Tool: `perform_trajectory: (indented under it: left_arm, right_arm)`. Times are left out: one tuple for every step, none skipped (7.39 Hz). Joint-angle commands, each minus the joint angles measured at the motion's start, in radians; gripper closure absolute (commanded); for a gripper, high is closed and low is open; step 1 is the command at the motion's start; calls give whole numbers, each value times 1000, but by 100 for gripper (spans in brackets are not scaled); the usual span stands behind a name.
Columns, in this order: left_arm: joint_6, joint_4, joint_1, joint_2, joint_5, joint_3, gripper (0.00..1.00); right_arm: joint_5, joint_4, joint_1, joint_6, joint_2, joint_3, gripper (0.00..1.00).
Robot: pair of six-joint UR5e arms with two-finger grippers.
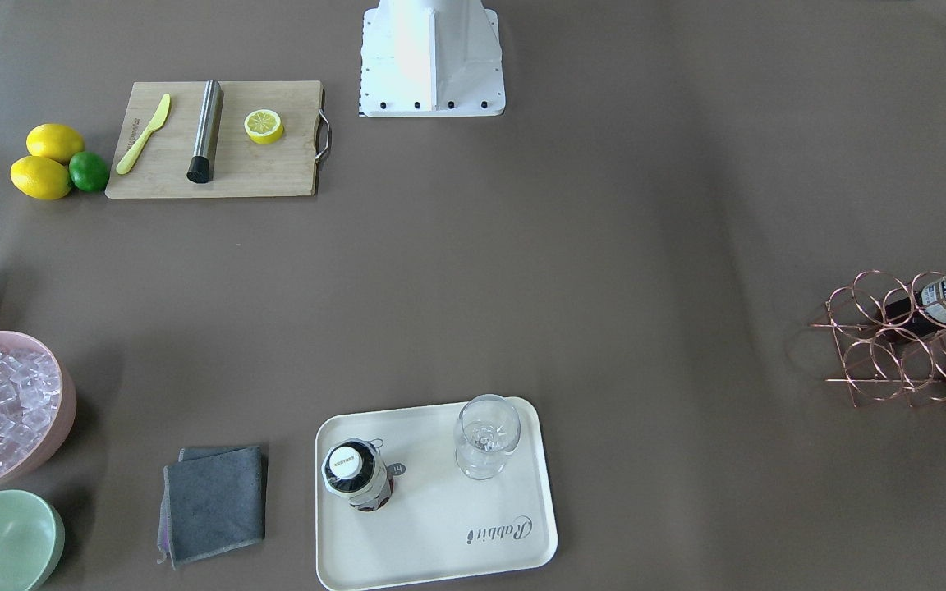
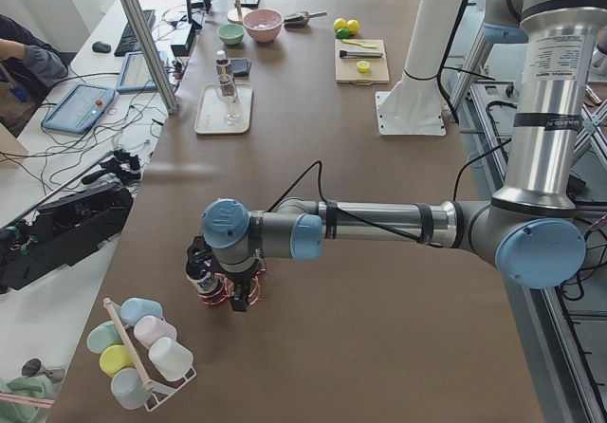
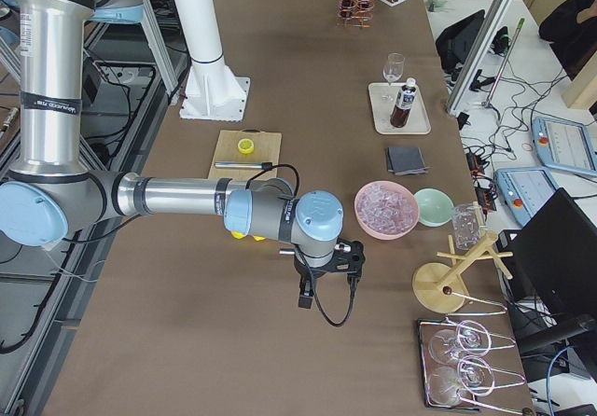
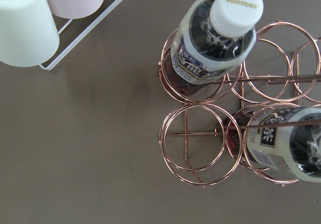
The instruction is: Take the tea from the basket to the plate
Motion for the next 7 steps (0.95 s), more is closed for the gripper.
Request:
perform_trajectory:
  left_arm:
    - [-24,-2,-2,23,0,-21,2]
    - [-24,-2,-2,25,3,-18,2]
    - [-19,-10,-29,42,2,-30,2]
    - [-24,-9,-22,40,2,-30,2]
    - [-33,-9,-23,37,21,-26,2]
    - [-33,-9,-28,40,22,-32,2]
    - [-35,-5,-30,40,20,-33,2]
  right_arm:
    - [-1,0,2,1,0,-2,0]
    - [-1,-1,2,0,0,-2,0]
    - [-1,0,2,0,0,-2,0]
    - [-1,0,2,0,0,-2,0]
    - [-1,0,0,0,0,-2,0]
    - [-1,0,0,0,2,-2,0]
    - [-1,0,0,0,2,-2,0]
